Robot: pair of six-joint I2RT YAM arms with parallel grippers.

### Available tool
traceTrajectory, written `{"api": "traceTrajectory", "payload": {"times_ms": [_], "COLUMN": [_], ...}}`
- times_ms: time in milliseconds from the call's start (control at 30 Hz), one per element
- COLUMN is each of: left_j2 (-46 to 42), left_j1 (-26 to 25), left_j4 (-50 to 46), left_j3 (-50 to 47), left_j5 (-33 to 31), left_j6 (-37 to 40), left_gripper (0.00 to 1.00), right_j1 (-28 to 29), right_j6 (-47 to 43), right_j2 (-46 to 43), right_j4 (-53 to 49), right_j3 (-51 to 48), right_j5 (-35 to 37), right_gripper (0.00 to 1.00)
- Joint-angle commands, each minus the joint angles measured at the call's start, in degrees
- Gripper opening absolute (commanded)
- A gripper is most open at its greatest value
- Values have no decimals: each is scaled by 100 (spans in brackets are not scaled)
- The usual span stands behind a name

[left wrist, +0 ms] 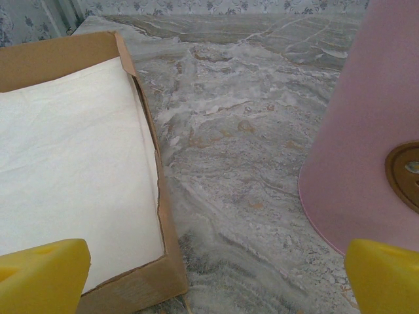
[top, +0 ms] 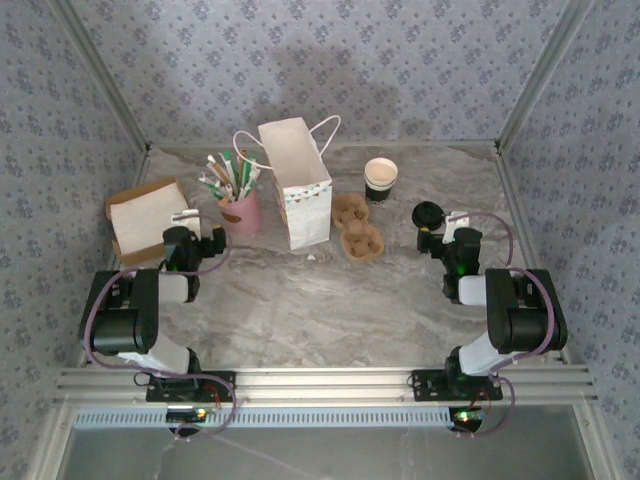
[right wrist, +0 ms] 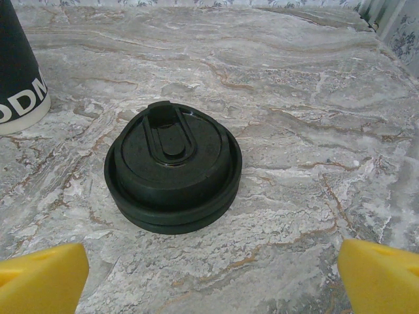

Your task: Pack the takeout coffee

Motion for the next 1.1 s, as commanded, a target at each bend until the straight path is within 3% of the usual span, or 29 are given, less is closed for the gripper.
{"api": "traceTrajectory", "payload": {"times_ms": [0,567,900,1067], "left_j2": [29,31,-318,-938], "left_j1": [-2,-8,-182,-706], "left_j4": [30,39,78,-373], "left_j3": [97,90,-81,-102], "left_j5": [58,47,10,-951], "left_j6": [-71,-59,152,391], "left_gripper": [100,100,100,100], "right_j1": [15,35,281,336], "right_j6": [66,48,36,26], "right_j2": [4,-3,-383,-1356], "right_j4": [44,61,260,-553], "right_j3": [111,107,-127,-132], "right_j5": [77,135,915,1024], "right_gripper": [100,100,100,100]}}
